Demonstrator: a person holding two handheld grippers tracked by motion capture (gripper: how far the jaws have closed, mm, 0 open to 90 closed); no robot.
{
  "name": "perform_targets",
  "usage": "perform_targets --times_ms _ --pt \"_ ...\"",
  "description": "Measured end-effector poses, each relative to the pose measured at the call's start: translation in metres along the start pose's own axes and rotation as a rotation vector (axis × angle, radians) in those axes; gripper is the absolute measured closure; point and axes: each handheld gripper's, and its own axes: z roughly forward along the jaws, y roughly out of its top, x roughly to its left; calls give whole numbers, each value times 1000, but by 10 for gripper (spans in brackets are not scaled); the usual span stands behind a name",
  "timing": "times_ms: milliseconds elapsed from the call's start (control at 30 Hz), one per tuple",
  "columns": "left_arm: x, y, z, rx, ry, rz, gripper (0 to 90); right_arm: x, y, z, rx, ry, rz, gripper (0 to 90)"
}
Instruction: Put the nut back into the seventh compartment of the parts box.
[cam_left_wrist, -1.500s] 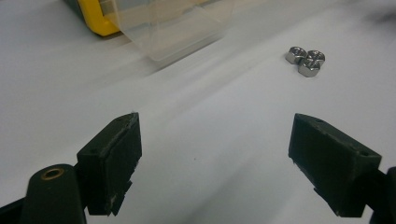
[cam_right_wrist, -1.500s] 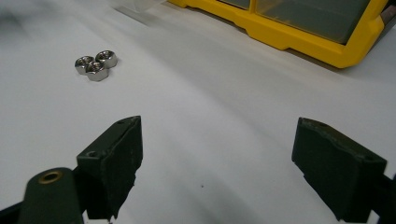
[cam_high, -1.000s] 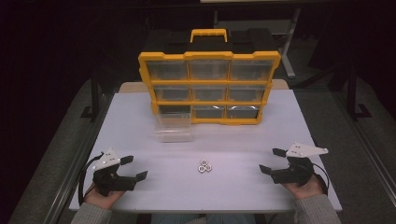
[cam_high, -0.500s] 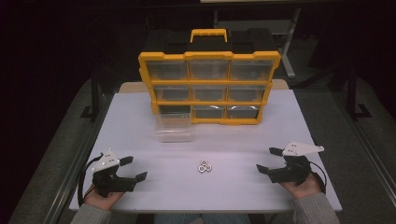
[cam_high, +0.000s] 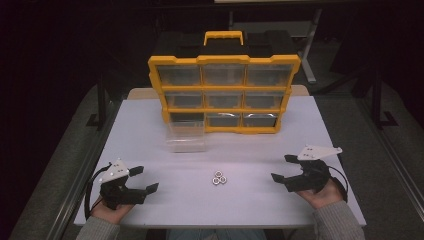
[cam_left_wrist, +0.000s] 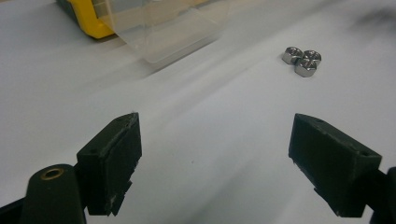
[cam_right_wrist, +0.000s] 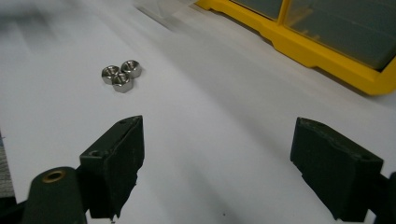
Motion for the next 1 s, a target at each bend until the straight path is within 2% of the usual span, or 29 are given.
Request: perform_targets --times_ms 200,300,567,700,867,1000 --pt "0 1 1 6 -6 8 172 4 11 1 13 15 -15 151" --pt "0 2 2 11 -11 16 172 10 22 7 33 39 -52 168" --pt "-1 3 4 -5 -12 11 172 19 43 18 77 87 -80 187" --pt "-1 3 4 -1 -12 23 172 23 50 23 95 104 -98 203" --pt "0 3 2 10 -12 30 172 34 62 40 158 149 -140 249" --pt "1 3 2 4 -11 26 172 39 68 54 189 166 -158 282"
